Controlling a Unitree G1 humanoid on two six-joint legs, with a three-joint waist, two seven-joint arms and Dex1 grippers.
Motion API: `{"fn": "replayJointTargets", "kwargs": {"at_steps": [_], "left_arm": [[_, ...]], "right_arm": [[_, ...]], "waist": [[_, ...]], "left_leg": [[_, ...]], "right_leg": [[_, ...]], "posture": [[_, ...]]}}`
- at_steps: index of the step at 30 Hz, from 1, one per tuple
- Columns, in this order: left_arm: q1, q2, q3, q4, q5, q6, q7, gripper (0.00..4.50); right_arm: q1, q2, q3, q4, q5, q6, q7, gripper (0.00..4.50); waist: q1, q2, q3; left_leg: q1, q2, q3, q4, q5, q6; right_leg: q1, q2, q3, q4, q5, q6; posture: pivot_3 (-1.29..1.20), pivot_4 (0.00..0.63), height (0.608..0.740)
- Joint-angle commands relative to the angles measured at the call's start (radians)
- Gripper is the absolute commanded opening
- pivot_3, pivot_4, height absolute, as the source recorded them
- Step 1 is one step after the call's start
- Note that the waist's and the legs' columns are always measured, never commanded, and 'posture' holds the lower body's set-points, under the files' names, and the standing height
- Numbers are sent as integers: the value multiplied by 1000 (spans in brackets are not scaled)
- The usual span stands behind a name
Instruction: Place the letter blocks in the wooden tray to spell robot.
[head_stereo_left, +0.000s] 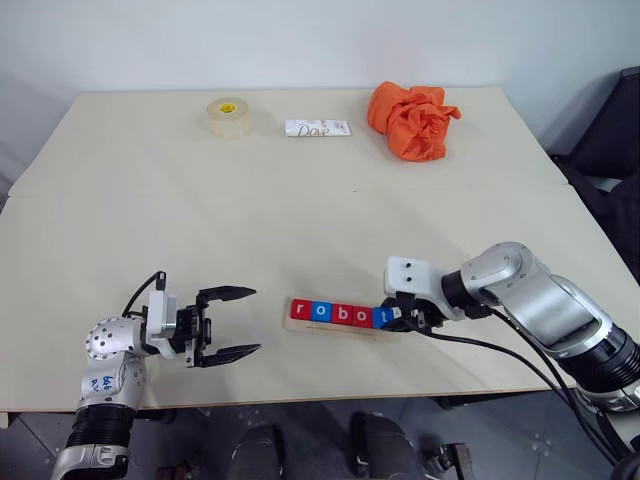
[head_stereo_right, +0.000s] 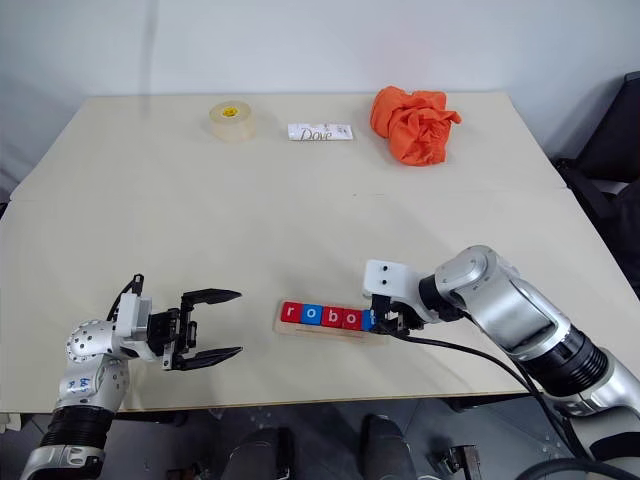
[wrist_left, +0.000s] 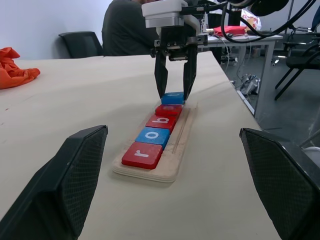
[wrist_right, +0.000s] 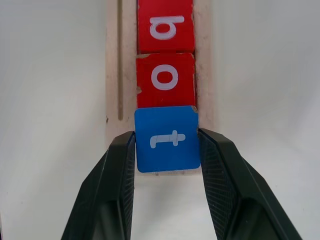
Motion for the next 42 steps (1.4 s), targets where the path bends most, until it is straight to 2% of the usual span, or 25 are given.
{"fn": "replayJointTargets", "kwargs": {"at_steps": [1, 10, 26, 35, 42], "left_arm": [[5, 4, 16, -27, -2, -11, -2, 4500], [-27, -9, 6, 1, 6, -13, -4, 4500], [-34, -10, 11, 14, 9, -20, -6, 4500], [-53, -14, 7, 37, 12, -28, -12, 4500], [-75, -18, 4, 59, 15, -31, -22, 4500]], "right_arm": [[-10, 0, -18, -37, 8, 25, -8, 1463], [3, -30, -29, -50, 13, 39, -9, 1463], [-2, 28, 12, -24, -7, 30, -44, 1463], [-21, -23, -52, -57, 26, 33, -7, 4461], [-7, -58, -108, -37, 46, -25, 16, 4461]], "waist": [[1, 0, 0], [1, 0, 0], [0, 0, 0], [1, 0, 0], [1, 0, 0]], "left_leg": [[0, 0, 0, 0, 0, 0], [0, 0, 0, 0, 0, 0], [0, 0, 0, 0, 0, 0], [0, 0, 0, 0, 0, 0], [0, 0, 0, 0, 0, 0]], "right_leg": [[0, 0, 0, 0, 0, 0], [0, 0, 0, 0, 0, 0], [0, 0, 0, 0, 0, 0], [0, 0, 0, 0, 0, 0], [0, 0, 0, 0, 0, 0]], "posture": [[0, 150, 740], [0, 150, 740], [0, 150, 740], [0, 150, 740], [0, 150, 740]]}}
